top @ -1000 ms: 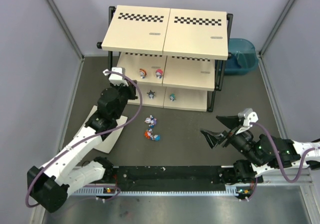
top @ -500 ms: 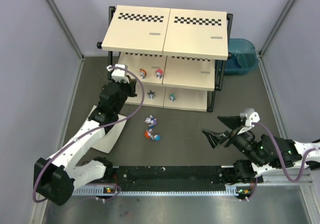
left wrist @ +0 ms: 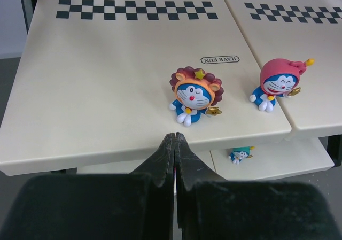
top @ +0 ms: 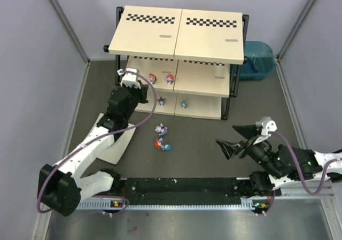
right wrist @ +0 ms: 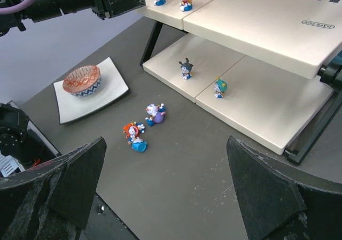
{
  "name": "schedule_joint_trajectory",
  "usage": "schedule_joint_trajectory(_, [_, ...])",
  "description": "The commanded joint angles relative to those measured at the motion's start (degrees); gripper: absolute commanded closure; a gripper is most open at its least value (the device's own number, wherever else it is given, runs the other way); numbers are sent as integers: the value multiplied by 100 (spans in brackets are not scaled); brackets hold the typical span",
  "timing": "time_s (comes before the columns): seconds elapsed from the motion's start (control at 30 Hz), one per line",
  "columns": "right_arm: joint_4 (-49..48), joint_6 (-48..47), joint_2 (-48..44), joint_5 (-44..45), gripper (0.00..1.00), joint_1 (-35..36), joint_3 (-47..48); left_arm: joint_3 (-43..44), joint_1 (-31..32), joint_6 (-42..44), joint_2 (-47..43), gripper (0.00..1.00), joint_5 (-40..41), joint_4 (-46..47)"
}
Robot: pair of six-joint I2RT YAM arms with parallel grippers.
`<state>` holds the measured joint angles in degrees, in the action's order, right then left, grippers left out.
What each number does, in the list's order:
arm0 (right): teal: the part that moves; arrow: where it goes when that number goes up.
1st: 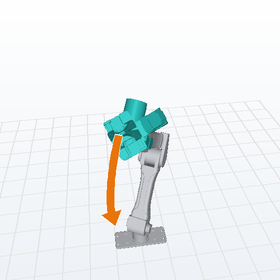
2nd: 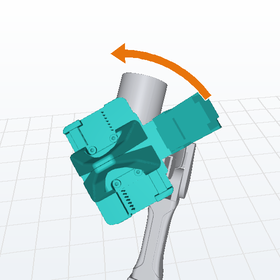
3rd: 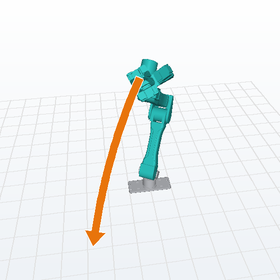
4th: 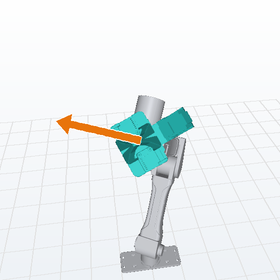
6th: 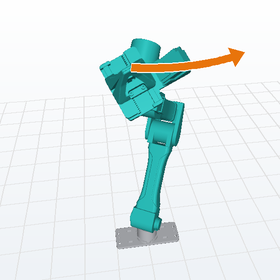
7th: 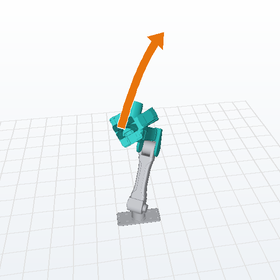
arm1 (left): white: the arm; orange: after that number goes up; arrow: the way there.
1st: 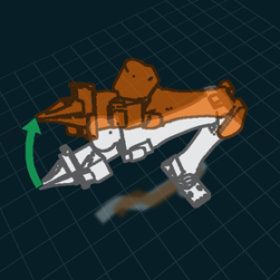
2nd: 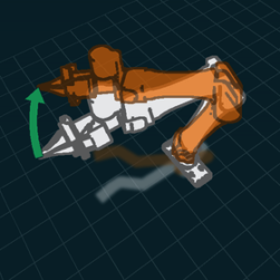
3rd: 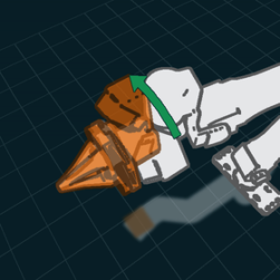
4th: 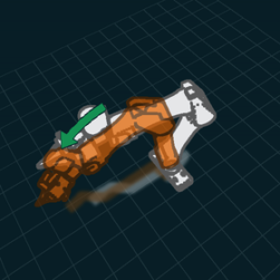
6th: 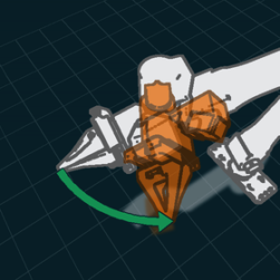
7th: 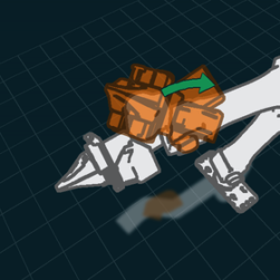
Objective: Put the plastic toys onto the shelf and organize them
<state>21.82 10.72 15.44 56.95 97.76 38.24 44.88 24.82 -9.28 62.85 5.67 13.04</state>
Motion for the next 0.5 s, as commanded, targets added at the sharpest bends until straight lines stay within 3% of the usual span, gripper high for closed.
schedule_joint_trajectory(0.0, [6,62,-50,44,4,51,17,223,-30,93,34,100,-93,313])
schedule_joint_trajectory(0.47, [50,62,-76,53,4,59,17,275,-56,102,148,100,-93,392])
